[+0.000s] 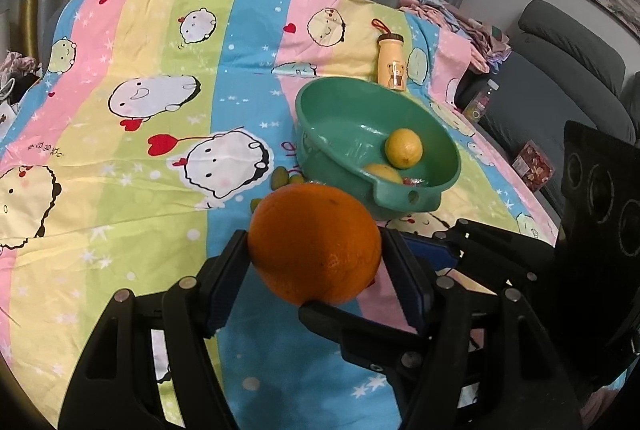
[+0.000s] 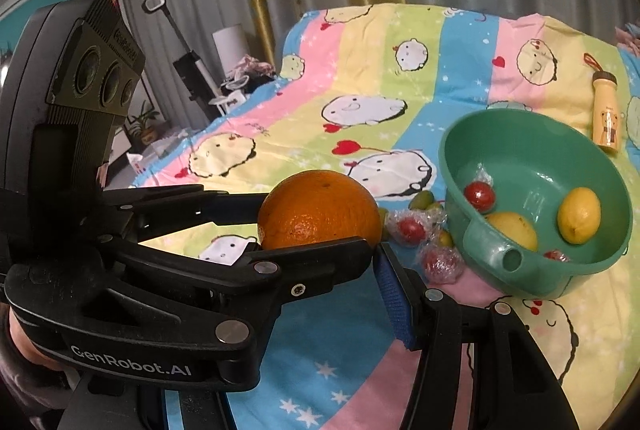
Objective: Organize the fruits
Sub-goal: 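Carry the orange with both grippers into the green basin and release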
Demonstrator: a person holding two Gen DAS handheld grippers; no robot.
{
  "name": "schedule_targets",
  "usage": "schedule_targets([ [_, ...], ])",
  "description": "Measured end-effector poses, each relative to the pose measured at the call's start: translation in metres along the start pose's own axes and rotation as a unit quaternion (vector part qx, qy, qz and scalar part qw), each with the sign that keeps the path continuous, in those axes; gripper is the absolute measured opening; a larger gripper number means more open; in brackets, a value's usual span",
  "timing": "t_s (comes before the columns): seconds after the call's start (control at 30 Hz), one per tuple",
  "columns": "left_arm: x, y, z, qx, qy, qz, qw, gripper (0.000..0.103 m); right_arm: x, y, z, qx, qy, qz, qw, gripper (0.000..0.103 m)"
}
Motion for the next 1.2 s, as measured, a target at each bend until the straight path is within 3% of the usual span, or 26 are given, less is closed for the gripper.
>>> schedule_targets([
  [0.43,0.027,-0.040,-0.002,0.006,-0.010,-0.044,0.9990,0.067,0.016,-0.021,0.029,-0.008,-0.041,-0.015,0.999,0.059],
  [0.87,0.086,-0.087,-0.036,-0.047,-0.007,-0.082,0.9955,0.068,0.061,-0.076,0.059,-0.048,-0.103,-0.045,0.992,0.059],
  [1.07,0.102,-0.094,-0.064,-0.074,0.005,-0.072,0.9946,0.069,0.076,-0.102,0.054,-0.073,-0.098,-0.048,0.991,0.059],
  [1.2,0.097,-0.085,-0.088,-0.076,0.031,-0.051,0.9953,0.069,0.069,-0.123,0.035,-0.069,-0.074,-0.081,0.992,0.059],
])
Point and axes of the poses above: each gripper's, at about its wrist camera, not at the fingertips, and z roughly against the way its jaws point, y to its left, x to its top, the point moved 5 cm from there along -z, roughly the way its jaws point, and after that the axes turned 11 degrees about -y, right-handed, at the moved point
